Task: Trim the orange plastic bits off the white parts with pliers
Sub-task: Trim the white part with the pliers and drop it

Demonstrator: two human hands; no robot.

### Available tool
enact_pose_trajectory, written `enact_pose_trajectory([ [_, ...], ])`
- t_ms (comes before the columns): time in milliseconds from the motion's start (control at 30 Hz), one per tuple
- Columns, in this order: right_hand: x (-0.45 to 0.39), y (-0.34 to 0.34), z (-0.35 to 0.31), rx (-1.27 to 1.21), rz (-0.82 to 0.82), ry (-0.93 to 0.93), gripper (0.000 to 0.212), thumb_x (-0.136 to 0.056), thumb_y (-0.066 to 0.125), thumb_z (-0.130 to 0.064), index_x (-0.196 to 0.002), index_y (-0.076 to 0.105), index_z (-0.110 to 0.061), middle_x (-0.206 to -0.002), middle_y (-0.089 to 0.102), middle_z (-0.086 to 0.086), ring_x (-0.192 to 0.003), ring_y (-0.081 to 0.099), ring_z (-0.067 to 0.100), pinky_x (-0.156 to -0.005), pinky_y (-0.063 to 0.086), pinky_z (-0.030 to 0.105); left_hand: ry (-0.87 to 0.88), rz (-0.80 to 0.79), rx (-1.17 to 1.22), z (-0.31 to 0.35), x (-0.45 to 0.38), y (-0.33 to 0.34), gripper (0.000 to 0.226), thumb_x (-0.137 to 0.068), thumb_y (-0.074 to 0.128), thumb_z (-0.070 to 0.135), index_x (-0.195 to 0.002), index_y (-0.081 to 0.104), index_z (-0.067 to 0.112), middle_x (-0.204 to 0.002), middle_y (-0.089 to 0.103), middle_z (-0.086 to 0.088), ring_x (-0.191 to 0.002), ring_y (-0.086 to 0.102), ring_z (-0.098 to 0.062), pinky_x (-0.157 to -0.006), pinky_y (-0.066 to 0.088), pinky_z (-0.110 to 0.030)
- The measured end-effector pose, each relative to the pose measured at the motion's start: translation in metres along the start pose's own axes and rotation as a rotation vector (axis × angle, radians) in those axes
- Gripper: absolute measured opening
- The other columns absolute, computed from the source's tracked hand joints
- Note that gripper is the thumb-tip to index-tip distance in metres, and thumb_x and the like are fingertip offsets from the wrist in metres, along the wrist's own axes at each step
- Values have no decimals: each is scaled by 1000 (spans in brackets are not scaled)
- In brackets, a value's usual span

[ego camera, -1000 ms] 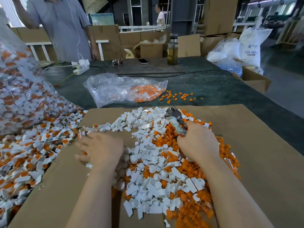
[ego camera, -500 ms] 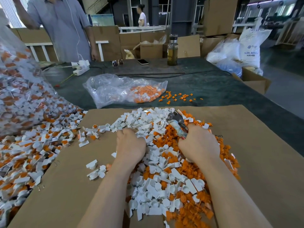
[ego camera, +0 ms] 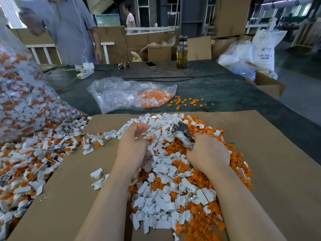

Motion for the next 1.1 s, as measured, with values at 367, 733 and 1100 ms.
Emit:
enact_pose_trajectory([
  [367, -2, 1, -4, 7, 14, -50, 26, -86, 61, -42, -107, 58, -26, -83, 47, -9, -64, 44, 12, -43, 26, 23, 0, -156, -571, -18, -11, 5, 42, -102, 45, 29, -143, 50, 33, -142, 44, -10, -129, 45, -32, -110, 39, -48],
  [733, 0, 3, -2, 6, 10, -13, 19, -85, 62, -35, -82, 45, -29, -69, 48, -10, -57, 45, 8, -43, 30, 23, 14, -36, -493, -18, -14, 0, 33, -92, 67, 18, -121, 68, 34, -103, 69, 10, -86, 65, -10, -75, 51, -25],
  [1100, -1, 5, -3, 1, 22, -21, 22, -84, 63, -36, -86, 43, -30, -68, 45, -12, -56, 44, 6, -43, 29, 22, 127, -84, -610, -16, -15, 9, 33, -98, 58, 27, -131, 59, 30, -122, 56, -3, -107, 59, -23, -89, 48, -34],
])
Point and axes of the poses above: each hand's wrist, its own x-axis away from the middle knuckle, its own y-axis out of the palm, z = x × y, the point moved 2 cm from there along -x, towards the middle knuckle
